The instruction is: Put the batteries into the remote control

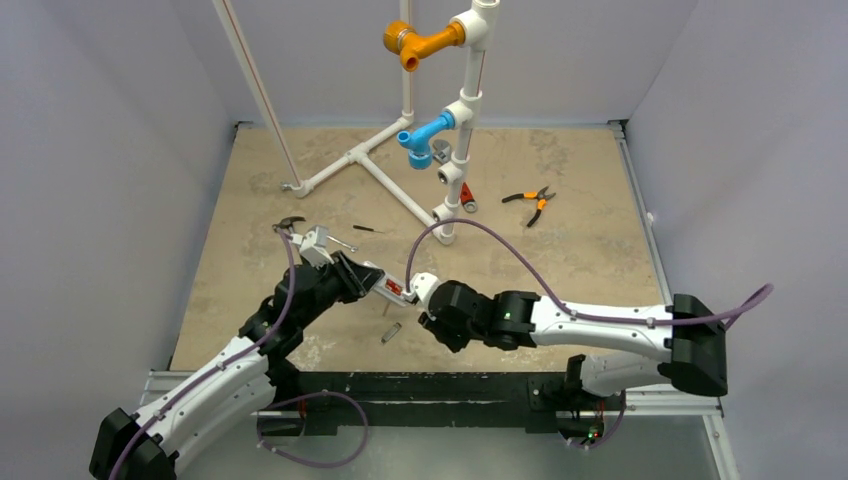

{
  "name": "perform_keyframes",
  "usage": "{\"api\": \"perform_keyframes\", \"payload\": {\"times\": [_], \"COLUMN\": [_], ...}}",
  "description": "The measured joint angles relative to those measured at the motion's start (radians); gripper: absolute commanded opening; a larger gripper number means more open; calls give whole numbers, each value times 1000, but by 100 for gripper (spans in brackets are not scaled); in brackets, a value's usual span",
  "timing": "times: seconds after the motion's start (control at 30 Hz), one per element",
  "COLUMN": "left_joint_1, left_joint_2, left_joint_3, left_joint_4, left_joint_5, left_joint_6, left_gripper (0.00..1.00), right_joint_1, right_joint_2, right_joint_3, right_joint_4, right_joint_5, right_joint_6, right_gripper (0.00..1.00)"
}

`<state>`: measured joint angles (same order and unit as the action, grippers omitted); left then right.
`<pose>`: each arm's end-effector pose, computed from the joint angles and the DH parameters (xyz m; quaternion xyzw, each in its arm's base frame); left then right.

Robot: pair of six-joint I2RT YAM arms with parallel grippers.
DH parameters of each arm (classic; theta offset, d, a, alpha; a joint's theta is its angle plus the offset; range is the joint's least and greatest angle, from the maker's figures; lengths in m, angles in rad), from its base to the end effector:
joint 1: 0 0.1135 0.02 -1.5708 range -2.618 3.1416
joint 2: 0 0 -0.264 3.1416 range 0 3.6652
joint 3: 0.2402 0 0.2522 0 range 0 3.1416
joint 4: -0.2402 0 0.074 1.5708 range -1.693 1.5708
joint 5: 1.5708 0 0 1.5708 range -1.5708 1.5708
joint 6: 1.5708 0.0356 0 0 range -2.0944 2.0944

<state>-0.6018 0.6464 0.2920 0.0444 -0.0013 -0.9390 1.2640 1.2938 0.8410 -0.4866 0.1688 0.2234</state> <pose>0.1354 -0.0929 0.2103 -0.1359 0.7963 -0.4101 0.4234 0.0838 0.2448 0.2262 -0.4482 0.8349 0.1505 0.2819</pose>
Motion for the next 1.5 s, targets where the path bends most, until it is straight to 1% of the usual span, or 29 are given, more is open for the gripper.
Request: {"api": "perform_keyframes", "payload": {"times": [0.1,0.2,0.33,0.43,0.63,0.87,1.17,1.5], "left_joint_1": [0,1,1,1,1,0,0,1], "left_joint_2": [0,1,21,57,107,104,138,187], "left_joint_3": [-9,-29,-41,-43,-43,-43,-43,-41], "left_joint_4": [57,130,216,275,354,389,388,412], "left_joint_5": [24,60,115,158,240,264,267,305], "left_joint_6": [-16,-38,-66,-84,-124,-155,-178,-180], "left_gripper": [0,0,0,0,0,0,0,0], "right_joint_1": [0,0,-2,-11,-57,-104,-105,-105], "right_joint_2": [-64,-103,-111,-111,-107,-92,-4,7], "right_joint_3": [2,28,112,161,245,279,294,299], "right_joint_4": [-15,-50,-87,-96,-158,-190,-184,-146], "right_joint_5": [5,16,62,85,74,44,19,11], "right_joint_6": [-24,-59,-109,-134,-180,-200,-206,-217], "right_gripper": [24,23,21,26,27,24,22,22]}}
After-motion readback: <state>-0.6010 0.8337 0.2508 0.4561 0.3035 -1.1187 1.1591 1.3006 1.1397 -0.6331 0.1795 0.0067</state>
